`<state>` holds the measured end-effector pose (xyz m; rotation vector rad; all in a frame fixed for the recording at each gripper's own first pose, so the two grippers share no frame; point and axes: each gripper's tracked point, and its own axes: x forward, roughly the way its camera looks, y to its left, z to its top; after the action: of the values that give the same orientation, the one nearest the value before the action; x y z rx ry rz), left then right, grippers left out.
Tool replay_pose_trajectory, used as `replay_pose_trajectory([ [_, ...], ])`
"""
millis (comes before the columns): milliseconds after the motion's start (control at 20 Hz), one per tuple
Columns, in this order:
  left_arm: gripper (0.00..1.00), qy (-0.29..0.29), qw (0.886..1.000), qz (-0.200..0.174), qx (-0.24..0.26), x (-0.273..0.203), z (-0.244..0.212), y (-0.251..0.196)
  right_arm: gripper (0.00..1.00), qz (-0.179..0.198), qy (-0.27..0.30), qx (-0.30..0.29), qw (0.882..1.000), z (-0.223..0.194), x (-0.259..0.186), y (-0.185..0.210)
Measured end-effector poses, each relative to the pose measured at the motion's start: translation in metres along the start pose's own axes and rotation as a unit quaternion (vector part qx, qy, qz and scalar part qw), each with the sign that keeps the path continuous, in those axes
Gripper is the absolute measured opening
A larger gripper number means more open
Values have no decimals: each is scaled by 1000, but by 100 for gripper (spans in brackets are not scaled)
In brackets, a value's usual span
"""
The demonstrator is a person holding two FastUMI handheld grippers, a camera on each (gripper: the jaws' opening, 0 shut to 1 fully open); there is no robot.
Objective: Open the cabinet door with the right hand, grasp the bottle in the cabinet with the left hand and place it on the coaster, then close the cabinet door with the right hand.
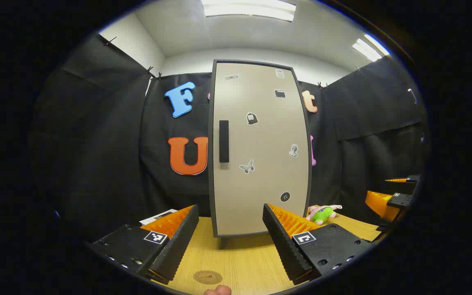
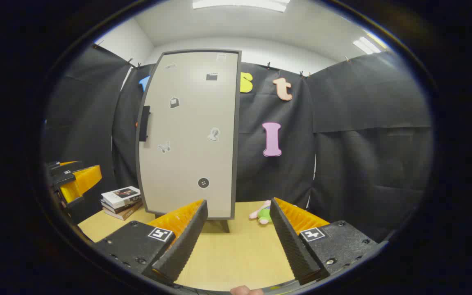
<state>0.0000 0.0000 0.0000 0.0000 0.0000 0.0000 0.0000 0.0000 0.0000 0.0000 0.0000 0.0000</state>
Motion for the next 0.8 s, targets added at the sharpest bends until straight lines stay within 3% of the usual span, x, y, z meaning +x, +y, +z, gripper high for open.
replay_pose_trajectory([
  [50,95,-1,1000,0,0,0,0,0,98,-1,-1,2,1000,0,0,-1],
  [800,95,-1,1000,5,-3,7,-6,5,98,-7,7,1,1000,-5,12,-2],
])
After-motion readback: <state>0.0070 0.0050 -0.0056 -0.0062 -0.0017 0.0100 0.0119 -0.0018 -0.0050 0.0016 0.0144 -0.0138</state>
